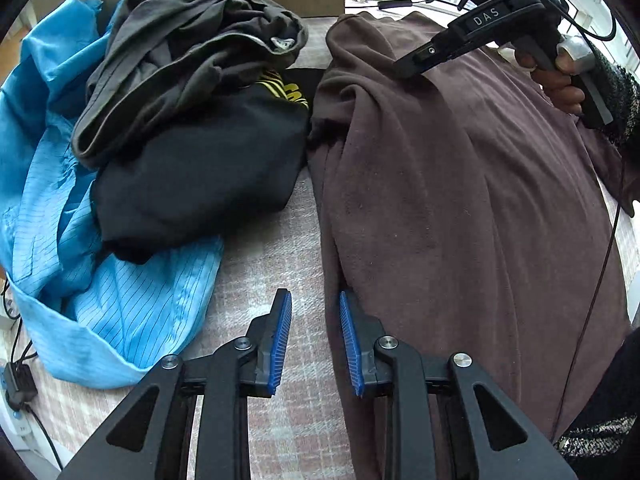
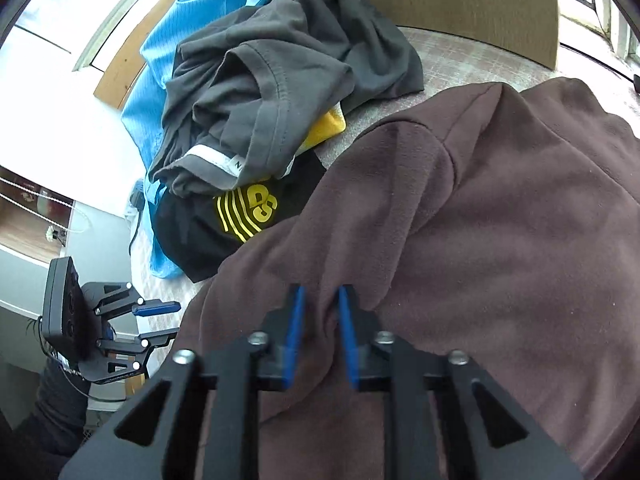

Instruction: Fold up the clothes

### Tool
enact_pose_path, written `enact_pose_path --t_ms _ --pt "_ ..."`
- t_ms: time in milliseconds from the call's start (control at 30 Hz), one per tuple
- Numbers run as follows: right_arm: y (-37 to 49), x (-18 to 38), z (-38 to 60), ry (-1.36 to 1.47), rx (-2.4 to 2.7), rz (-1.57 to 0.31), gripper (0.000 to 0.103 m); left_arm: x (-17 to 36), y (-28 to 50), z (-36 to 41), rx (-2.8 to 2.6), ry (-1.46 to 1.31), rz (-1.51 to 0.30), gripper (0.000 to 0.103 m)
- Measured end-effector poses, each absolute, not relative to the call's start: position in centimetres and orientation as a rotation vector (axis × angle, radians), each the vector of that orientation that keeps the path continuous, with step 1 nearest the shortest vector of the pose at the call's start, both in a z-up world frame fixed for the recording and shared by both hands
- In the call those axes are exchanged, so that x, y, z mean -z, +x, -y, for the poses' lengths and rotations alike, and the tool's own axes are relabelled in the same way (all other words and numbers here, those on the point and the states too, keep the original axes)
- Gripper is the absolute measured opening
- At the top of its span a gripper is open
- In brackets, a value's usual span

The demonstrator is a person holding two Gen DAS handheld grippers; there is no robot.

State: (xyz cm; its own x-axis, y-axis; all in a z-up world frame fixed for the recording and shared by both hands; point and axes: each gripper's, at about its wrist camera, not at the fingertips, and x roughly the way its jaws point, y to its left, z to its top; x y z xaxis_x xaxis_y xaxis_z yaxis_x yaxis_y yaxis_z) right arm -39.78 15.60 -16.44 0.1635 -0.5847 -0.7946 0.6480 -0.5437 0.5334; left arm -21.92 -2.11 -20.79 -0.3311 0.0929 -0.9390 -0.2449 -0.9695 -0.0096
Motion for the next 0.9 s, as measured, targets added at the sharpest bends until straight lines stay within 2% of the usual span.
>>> enact_pose_path --t_ms 200,367,467,533,567,633,900 --pt "-40.8 16.1 -17.1 1.478 1.592 -0.034 0.005 21.1 -24.9 1.2 -2.360 -1.631 -0.243 0.024" --pt "-39.0 12.9 -16.6 1.383 1.754 -0.201 0.009 21.6 -26.7 1.5 -2.353 -1.608 -0.282 0.025" --pt "-37.4 11.2 -15.5 1.324 1.700 -0.233 0.010 21.6 -27.5 1.6 -2.340 -1.578 -0.267 0.025" --pt "-36.5 10.5 -14.5 1.295 1.653 -0.252 0.016 21.6 -28.2 1.5 -2.334 -1.563 -0.272 0.025" --pt "-36.3 10.6 -13.8 1.292 1.645 -0.271 0.023 21.6 -28.5 1.4 -2.335 -1.556 -0.278 0.025" --pt "-35.8 10.8 -12.5 1.286 1.627 -0.308 0.024 21.6 -29.2 1.2 -2.337 -1.543 -0.288 0.025" --pt "-38.9 12.5 -13.2 1.365 1.629 -0.170 0.024 21.5 -31.1 1.1 -2.376 -1.468 -0.265 0.024"
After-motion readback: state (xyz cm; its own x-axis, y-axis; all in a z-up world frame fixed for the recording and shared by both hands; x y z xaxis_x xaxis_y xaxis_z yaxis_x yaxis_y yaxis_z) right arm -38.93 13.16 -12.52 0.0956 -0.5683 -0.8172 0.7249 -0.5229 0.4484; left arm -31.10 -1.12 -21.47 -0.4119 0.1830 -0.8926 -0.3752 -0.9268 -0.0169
